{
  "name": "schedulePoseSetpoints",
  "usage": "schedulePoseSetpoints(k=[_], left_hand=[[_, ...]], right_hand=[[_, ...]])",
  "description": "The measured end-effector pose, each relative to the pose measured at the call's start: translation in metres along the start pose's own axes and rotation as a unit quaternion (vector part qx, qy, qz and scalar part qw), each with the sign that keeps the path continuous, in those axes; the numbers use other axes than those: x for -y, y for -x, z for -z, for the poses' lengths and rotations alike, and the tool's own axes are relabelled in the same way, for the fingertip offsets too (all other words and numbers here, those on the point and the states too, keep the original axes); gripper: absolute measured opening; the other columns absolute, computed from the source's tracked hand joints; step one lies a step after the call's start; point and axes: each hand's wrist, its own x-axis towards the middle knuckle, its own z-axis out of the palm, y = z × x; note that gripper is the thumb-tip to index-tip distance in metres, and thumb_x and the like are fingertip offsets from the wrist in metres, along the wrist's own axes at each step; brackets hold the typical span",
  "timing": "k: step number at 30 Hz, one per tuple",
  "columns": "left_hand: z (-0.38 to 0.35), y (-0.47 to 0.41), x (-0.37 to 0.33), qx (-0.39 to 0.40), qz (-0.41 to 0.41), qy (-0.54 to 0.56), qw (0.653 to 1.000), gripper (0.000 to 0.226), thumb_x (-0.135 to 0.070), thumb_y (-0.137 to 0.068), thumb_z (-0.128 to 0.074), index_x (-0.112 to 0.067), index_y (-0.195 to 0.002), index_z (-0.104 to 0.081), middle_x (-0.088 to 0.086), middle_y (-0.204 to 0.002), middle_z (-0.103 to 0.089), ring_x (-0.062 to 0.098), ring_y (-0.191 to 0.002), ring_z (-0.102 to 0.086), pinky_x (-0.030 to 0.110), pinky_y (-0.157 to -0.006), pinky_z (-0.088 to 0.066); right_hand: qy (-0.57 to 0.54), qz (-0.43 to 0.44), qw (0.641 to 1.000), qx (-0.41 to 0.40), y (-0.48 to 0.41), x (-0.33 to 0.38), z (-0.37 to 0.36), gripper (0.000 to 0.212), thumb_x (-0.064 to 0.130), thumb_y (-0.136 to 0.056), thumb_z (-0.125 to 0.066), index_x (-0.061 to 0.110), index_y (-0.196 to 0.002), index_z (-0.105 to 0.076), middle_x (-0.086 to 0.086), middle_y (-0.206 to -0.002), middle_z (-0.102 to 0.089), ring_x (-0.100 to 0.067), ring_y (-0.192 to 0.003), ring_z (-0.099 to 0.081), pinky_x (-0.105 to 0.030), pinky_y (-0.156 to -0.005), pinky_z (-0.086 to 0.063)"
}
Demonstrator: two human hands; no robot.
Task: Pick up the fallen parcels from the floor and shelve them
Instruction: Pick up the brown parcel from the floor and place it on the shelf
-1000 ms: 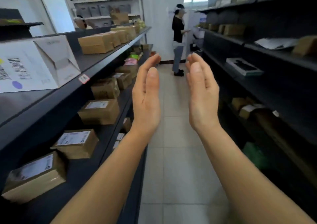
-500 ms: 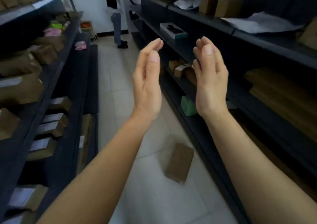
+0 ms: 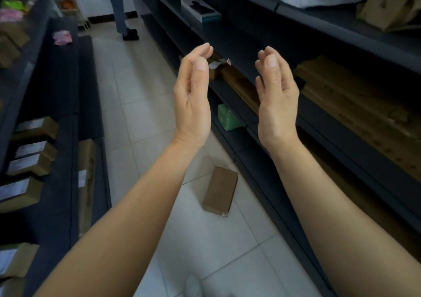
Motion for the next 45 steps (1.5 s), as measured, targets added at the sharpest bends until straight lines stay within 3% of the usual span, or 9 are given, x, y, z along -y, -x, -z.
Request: schedulePoseSetpoints(k=[7,14,22,28,32,37,42,45], left_hand=[[0.025,-0.013,0.062,0.019,0.061,-0.009,0.998,0.031,-0.014,-0.102,-0.029,-0.007,-0.125,-0.049,0.018,-0.13,-0.055,0.023,-0.128,-0.05,0.02,-0.107,-0.037],[0.018,-0.007,0.128,0.022,0.144,-0.009,0.989,0.038,-0.016,-0.102,-0.034,0.005,-0.129,-0.05,0.02,-0.131,-0.056,0.018,-0.123,-0.052,0.011,-0.098,-0.038],[-0.003,-0.005,0.194,0.02,0.203,-0.034,0.978,0.034,-0.015,-0.103,-0.036,0.003,-0.127,-0.051,0.015,-0.13,-0.058,0.015,-0.122,-0.054,0.008,-0.095,-0.039],[-0.004,0.005,0.275,0.014,0.21,-0.045,0.977,0.033,-0.022,-0.1,-0.04,-0.005,-0.124,-0.054,0.003,-0.122,-0.06,0.01,-0.119,-0.055,0.014,-0.098,-0.04],[0.004,0.029,0.348,0.025,0.238,-0.053,0.969,0.031,-0.024,-0.099,-0.042,-0.01,-0.122,-0.056,-0.005,-0.117,-0.06,0.007,-0.116,-0.055,0.014,-0.098,-0.04],[0.026,0.088,0.454,0.055,0.284,-0.094,0.953,0.035,-0.023,-0.1,-0.042,-0.004,-0.127,-0.055,0.001,-0.121,-0.058,0.006,-0.114,-0.053,0.008,-0.095,-0.039],[0.049,0.169,0.572,0.074,0.332,-0.143,0.929,0.03,-0.022,-0.102,-0.043,-0.006,-0.123,-0.057,-0.01,-0.109,-0.059,-0.022,-0.095,-0.052,-0.002,-0.083,-0.036],[0.056,0.218,0.639,0.094,0.366,-0.163,0.912,0.03,-0.025,-0.101,-0.043,-0.007,-0.12,-0.058,-0.005,-0.108,-0.061,-0.021,-0.09,-0.053,-0.004,-0.077,-0.036]], right_hand=[[0.017,-0.053,0.998,-0.037,-0.007,-0.068,-0.013,0.051,0.044,-0.093,-0.051,0.019,-0.137,-0.051,0.009,-0.133,-0.058,-0.002,-0.126,-0.053,-0.016,-0.099,-0.043],[0.053,-0.118,0.99,-0.063,-0.002,-0.13,0.007,0.05,0.042,-0.093,-0.052,0.018,-0.137,-0.051,0.013,-0.126,-0.059,0.003,-0.12,-0.056,-0.009,-0.09,-0.044],[0.08,-0.173,0.981,-0.046,-0.026,-0.19,0.037,0.049,0.036,-0.098,-0.051,0.013,-0.141,-0.047,-0.001,-0.14,-0.055,0.001,-0.122,-0.054,-0.011,-0.095,-0.043],[0.111,-0.214,0.97,-0.022,-0.03,-0.264,0.051,0.047,0.033,-0.099,-0.051,0.012,-0.141,-0.048,0.007,-0.128,-0.057,0.011,-0.11,-0.056,-0.009,-0.091,-0.043],[0.152,-0.234,0.96,-0.013,-0.015,-0.337,0.06,0.046,0.032,-0.1,-0.051,0.011,-0.141,-0.047,0.006,-0.13,-0.055,0.024,-0.101,-0.053,0.0,-0.084,-0.04],[0.17,-0.284,0.943,-0.031,0.031,-0.453,0.077,0.046,0.033,-0.1,-0.051,0.012,-0.142,-0.048,-0.002,-0.141,-0.053,0.001,-0.116,-0.052,0.0,-0.088,-0.04],[0.192,-0.352,0.914,-0.065,0.093,-0.572,0.108,0.051,0.039,-0.098,-0.053,0.015,-0.143,-0.047,-0.002,-0.144,-0.053,-0.011,-0.129,-0.051,-0.011,-0.098,-0.042],[0.198,-0.388,0.898,-0.067,0.121,-0.636,0.126,0.054,0.041,-0.097,-0.054,0.014,-0.143,-0.047,-0.004,-0.143,-0.054,-0.013,-0.128,-0.052,-0.007,-0.092,-0.043]])
